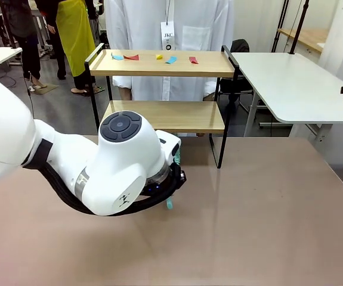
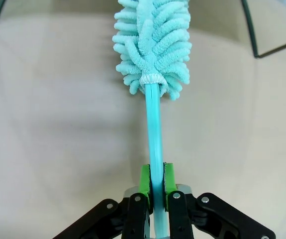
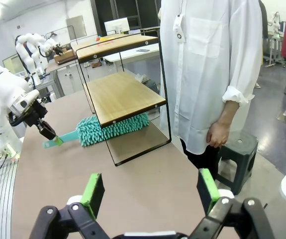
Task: Clean the shelf.
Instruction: Clean the specific section of the Shelf indicated by the human with the Duster.
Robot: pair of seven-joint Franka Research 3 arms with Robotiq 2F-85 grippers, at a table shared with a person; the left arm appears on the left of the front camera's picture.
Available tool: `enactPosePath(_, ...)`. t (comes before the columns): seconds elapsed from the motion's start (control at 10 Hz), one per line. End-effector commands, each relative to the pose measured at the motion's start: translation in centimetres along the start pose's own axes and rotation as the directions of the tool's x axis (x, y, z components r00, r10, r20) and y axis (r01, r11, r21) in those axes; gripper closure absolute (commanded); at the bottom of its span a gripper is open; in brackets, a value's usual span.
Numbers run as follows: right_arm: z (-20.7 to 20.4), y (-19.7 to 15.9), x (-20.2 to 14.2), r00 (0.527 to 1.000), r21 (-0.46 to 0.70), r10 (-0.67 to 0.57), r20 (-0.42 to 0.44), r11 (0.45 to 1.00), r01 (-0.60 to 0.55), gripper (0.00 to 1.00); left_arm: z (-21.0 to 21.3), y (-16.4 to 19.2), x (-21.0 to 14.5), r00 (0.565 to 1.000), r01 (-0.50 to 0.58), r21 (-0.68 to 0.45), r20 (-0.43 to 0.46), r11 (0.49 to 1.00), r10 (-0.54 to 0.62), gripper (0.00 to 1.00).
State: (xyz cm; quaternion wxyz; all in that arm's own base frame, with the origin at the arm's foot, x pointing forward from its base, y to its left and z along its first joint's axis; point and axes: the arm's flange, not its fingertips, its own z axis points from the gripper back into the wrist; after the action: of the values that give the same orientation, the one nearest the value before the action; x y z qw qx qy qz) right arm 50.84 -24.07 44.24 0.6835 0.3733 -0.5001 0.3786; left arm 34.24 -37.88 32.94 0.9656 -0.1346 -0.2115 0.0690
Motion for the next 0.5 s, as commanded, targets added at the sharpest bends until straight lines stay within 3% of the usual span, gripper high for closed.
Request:
enactPosePath(0.0,0.0,0.1,0.3,1.000,0.001,0.005,-0.004,1.000,-0.005,0.00,3.0,2.9,0.1,1.000,0.002,0.068,0.016,0.998,-0.003,0.87)
enactPosePath(0.4,0.0,0.1,0.3,1.000,0.001,0.005,-0.004,1.000,-0.005,0.00,4.8,7.1,1.0,1.000,0.013,0.160,0.016,0.987,-0.016,0.87)
